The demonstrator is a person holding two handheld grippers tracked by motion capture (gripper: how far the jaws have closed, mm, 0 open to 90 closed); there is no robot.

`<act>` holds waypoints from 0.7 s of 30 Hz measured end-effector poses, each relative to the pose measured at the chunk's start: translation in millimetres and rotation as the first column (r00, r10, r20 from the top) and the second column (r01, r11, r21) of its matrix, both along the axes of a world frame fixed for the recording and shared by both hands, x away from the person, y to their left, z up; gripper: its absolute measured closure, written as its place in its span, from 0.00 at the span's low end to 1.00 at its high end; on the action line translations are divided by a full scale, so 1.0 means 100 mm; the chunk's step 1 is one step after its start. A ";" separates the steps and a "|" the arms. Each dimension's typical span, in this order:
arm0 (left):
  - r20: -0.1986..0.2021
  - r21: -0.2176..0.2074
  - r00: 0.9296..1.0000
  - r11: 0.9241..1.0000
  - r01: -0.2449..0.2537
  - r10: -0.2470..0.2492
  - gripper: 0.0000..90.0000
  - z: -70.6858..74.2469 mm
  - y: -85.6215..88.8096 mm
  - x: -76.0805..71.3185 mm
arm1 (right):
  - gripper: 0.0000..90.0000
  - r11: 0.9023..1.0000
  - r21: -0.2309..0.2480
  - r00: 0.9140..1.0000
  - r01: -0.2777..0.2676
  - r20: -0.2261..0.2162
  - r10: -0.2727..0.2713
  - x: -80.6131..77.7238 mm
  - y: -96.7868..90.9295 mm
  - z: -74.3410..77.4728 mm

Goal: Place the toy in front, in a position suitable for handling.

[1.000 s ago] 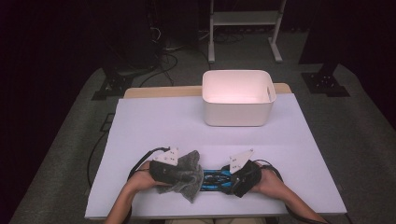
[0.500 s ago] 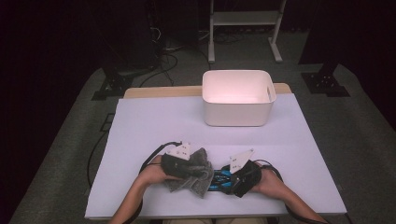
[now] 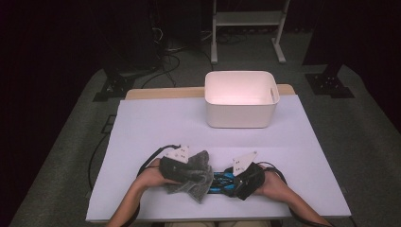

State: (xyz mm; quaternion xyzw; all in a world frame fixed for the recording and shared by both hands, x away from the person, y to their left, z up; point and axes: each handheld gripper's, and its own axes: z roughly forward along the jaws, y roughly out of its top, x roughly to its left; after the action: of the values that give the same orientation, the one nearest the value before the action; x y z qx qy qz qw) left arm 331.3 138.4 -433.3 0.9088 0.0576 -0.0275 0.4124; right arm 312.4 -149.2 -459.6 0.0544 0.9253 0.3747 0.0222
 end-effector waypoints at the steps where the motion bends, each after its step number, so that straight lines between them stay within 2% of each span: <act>1: -0.001 0.006 1.000 1.000 -0.008 0.008 0.82 0.00 0.04 -0.02 | 0.24 1.000 0.000 1.000 0.000 0.000 0.000 0.00 0.00 0.00; 5: -0.011 0.013 1.000 1.000 -0.023 0.023 0.82 -0.04 0.19 -0.09 | 0.24 1.000 0.000 1.000 0.000 0.000 0.000 0.00 0.00 0.00; 9: -0.023 -0.007 0.999 1.000 -0.027 0.027 0.82 -0.06 0.22 -0.14 | 0.24 1.000 0.001 1.000 0.001 0.000 -0.001 0.00 0.00 0.00; 13: -0.031 -0.014 1.000 1.000 -0.004 0.003 0.82 -0.02 0.14 -0.16 | 0.24 1.000 0.005 1.000 0.006 -0.003 -0.006 0.00 0.00 0.00; 17: -0.006 -0.003 0.999 0.999 0.040 -0.040 0.82 0.04 -0.03 -0.16 | 0.24 1.000 0.006 1.000 0.009 -0.007 -0.009 -0.01 0.00 0.00; 21: 0.007 0.010 0.999 0.999 0.053 -0.053 0.82 0.06 -0.11 -0.10 | 0.24 1.000 0.009 1.000 0.011 -0.008 -0.011 -0.01 -0.01 -0.01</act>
State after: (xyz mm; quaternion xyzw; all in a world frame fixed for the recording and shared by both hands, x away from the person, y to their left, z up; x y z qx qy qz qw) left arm 321.3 127.7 -427.3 0.9121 0.0323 -0.0346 0.4072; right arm 311.4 -149.7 -460.2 0.0610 0.9234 0.3784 0.0203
